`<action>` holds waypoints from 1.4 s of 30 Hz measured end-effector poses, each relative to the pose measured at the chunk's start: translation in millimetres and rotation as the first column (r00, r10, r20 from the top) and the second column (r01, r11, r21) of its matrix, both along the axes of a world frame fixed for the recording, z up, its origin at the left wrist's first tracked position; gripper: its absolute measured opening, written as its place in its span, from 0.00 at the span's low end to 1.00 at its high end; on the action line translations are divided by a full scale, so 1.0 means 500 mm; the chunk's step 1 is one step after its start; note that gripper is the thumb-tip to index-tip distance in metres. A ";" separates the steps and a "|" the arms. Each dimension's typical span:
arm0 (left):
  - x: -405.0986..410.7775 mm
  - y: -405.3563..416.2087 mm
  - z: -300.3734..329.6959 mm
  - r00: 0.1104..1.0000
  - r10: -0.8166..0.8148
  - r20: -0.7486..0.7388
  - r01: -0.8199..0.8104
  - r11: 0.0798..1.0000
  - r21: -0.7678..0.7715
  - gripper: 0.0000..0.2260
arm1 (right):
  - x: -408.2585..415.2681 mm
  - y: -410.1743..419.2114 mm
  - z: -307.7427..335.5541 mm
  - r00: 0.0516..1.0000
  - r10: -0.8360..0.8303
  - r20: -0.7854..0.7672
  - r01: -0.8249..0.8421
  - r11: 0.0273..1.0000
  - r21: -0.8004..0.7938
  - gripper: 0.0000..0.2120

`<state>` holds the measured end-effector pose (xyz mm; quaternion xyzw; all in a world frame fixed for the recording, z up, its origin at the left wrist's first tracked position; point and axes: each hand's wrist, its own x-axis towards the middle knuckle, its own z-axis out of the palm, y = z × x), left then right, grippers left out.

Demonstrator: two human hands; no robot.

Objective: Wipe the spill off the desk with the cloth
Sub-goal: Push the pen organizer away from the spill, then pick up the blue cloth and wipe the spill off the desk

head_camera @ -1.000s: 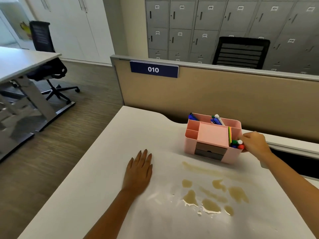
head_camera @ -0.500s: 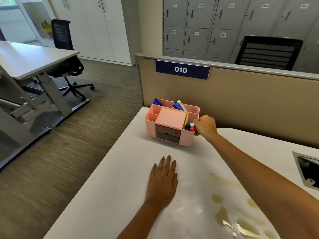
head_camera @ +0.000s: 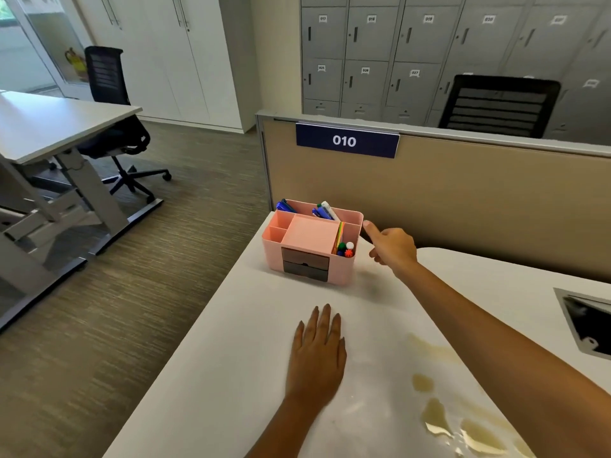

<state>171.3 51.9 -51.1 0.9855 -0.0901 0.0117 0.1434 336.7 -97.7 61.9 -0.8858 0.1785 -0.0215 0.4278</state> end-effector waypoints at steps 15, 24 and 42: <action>-0.056 0.014 0.032 0.996 0.091 0.015 -0.081 0.940 -0.332 0.19 | -0.573 -0.532 -0.146 0.955 -0.297 -0.005 0.277 0.894 -0.352 0.17; -0.198 0.005 0.026 0.975 0.223 0.017 -0.201 0.908 -0.369 0.19 | -0.731 -0.564 -0.233 0.996 -0.027 -0.082 -0.031 0.772 -0.635 0.27; -0.422 -0.865 0.062 0.889 -0.382 0.252 0.443 0.855 -0.269 0.18 | -0.920 -1.043 -0.142 0.978 -0.031 0.205 0.110 0.917 -0.384 0.13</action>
